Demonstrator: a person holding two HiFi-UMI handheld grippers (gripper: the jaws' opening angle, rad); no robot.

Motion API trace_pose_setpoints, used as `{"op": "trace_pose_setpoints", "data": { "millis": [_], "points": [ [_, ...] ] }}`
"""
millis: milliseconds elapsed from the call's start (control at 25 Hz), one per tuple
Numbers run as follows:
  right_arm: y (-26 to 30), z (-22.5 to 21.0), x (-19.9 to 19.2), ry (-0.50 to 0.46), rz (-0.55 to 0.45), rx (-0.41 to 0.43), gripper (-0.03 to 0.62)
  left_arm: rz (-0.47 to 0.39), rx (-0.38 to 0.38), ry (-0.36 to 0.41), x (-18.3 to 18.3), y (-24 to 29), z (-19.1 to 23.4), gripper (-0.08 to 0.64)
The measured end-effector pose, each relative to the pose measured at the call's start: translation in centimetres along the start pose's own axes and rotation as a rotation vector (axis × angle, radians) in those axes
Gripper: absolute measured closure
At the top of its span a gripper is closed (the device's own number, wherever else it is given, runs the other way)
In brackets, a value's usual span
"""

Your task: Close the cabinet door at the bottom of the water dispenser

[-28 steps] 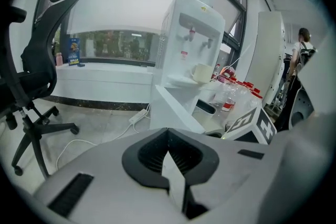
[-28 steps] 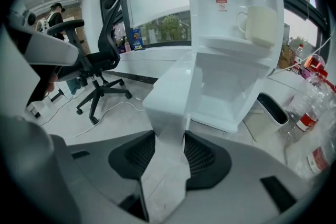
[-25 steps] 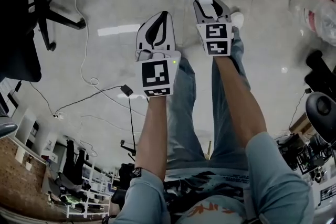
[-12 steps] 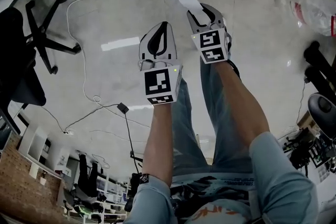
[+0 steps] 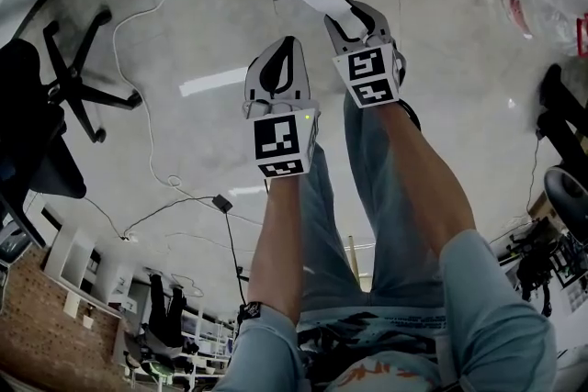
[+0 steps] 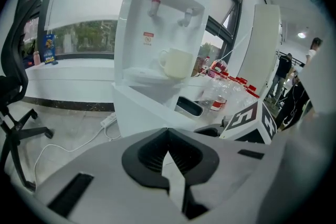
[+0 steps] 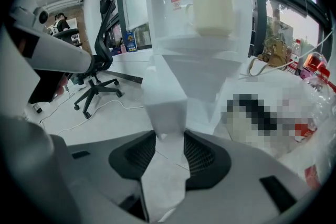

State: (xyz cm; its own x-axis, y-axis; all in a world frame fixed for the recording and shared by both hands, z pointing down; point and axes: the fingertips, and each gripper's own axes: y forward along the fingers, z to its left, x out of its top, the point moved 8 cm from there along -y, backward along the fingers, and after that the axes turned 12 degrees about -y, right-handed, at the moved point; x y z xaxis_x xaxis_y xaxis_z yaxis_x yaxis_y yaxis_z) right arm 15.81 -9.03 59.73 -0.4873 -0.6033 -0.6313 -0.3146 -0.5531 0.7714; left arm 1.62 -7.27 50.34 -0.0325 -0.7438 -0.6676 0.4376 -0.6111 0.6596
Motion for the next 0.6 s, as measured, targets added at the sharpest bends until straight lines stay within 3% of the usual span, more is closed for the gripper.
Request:
{"op": "trace_pose_setpoints", "data": {
  "millis": [200, 600],
  "points": [
    [0.4, -2.6, -0.2, -0.022, -0.002, -0.014, 0.408, -0.002, -0.013, 0.053, 0.4, 1.6, -1.1, 0.540],
    [1.6, -6.8, 0.3, -0.053, -0.007, -0.041, 0.408, -0.022, 0.012, 0.002, 0.3, 4.2, -1.1, 0.540]
  ]
}}
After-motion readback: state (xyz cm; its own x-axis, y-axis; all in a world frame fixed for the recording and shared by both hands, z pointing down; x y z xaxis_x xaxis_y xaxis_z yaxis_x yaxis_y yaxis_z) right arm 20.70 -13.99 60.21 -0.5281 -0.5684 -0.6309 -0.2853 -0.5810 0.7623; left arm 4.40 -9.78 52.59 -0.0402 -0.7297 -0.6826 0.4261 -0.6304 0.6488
